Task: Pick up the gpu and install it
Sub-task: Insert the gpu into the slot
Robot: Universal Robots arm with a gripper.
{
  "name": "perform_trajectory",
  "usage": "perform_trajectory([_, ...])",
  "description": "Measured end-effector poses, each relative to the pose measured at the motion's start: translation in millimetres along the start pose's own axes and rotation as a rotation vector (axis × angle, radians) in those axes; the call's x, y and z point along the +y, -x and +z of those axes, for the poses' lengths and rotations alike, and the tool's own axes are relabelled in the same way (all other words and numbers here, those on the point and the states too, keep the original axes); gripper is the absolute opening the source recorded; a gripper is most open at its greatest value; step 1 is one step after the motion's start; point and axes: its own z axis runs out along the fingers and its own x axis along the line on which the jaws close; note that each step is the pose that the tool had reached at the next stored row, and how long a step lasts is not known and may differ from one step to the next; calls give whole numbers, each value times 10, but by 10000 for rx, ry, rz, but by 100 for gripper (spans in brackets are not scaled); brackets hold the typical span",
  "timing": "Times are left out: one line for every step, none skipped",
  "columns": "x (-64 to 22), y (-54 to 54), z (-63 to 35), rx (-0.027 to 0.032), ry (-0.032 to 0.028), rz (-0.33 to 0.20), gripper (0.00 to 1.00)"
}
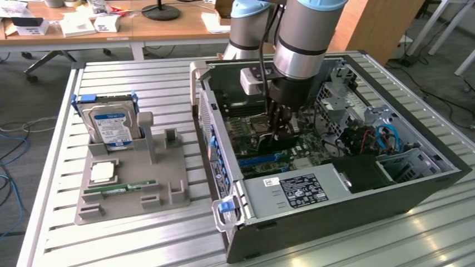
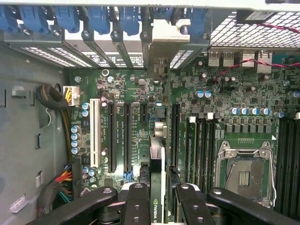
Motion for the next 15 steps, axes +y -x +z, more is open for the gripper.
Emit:
perform_trajectory([3,0,0,1,0,0,26])
perform_trajectory([5,0,1,1,0,0,26])
perform_trajectory([8,0,1,1,0,0,26])
perform_trajectory([11,0,2,1,-1,1,26])
perform_trajectory([14,0,2,1,0,1,26])
perform_trajectory([18,0,2,2,0,1,26])
perform_trajectory([21,1,2,1,0,1,26])
perform_trajectory([25,1,2,1,-1,1,26])
perform_trajectory([28,1,2,1,-1,0,26])
perform_trajectory([31,1,2,1,0,0,26])
perform_trajectory([32,0,4,2,0,-1,26])
perform_trajectory([33,0,10,0,-1,-2,26])
perform_trajectory([36,0,18,1,-5,1,26])
perform_trajectory([38,1,26,2,-8,1,26])
perform_trajectory([40,1,35,2,-14,1,26])
